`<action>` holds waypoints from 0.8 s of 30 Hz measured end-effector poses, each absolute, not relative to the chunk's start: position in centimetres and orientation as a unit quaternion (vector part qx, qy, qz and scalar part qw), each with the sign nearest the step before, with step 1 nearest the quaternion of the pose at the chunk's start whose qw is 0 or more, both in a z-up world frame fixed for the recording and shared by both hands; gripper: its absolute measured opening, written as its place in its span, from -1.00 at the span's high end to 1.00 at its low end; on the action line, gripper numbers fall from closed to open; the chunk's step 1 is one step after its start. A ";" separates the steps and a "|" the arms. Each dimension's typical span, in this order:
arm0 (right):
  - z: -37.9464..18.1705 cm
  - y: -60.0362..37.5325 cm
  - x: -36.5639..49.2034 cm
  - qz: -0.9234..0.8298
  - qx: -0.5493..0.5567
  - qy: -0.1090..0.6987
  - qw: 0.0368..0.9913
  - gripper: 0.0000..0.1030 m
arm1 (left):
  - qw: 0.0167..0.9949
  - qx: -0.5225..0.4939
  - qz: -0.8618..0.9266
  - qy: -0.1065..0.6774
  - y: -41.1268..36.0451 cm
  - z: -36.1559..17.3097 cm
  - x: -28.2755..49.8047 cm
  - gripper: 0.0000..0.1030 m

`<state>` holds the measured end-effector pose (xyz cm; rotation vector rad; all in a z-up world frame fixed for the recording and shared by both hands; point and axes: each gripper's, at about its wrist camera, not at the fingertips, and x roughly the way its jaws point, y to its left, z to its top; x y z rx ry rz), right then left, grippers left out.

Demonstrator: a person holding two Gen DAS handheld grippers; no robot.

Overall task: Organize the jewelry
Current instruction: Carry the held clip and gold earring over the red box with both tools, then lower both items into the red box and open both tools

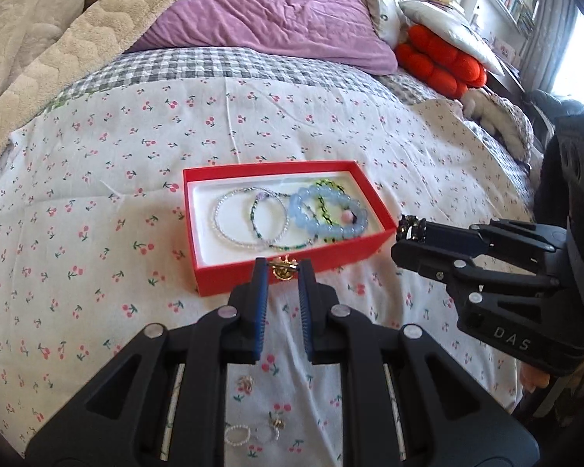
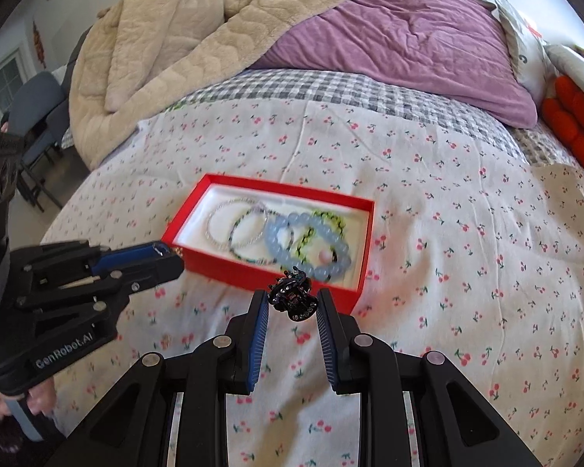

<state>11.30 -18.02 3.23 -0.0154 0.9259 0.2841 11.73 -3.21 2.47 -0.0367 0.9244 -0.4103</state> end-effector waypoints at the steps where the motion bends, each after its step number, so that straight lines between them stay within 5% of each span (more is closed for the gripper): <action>1: 3.3 -18.1 11.7 0.136 -0.003 0.445 0.885 0.50 | 0.874 -0.020 -0.196 0.444 -3.3 2.3 12.0 0.67; 24: 1.2 -17.8 15.7 0.135 0.018 0.466 0.874 0.50 | 0.873 -0.027 -0.181 0.452 -3.2 0.5 16.7 0.67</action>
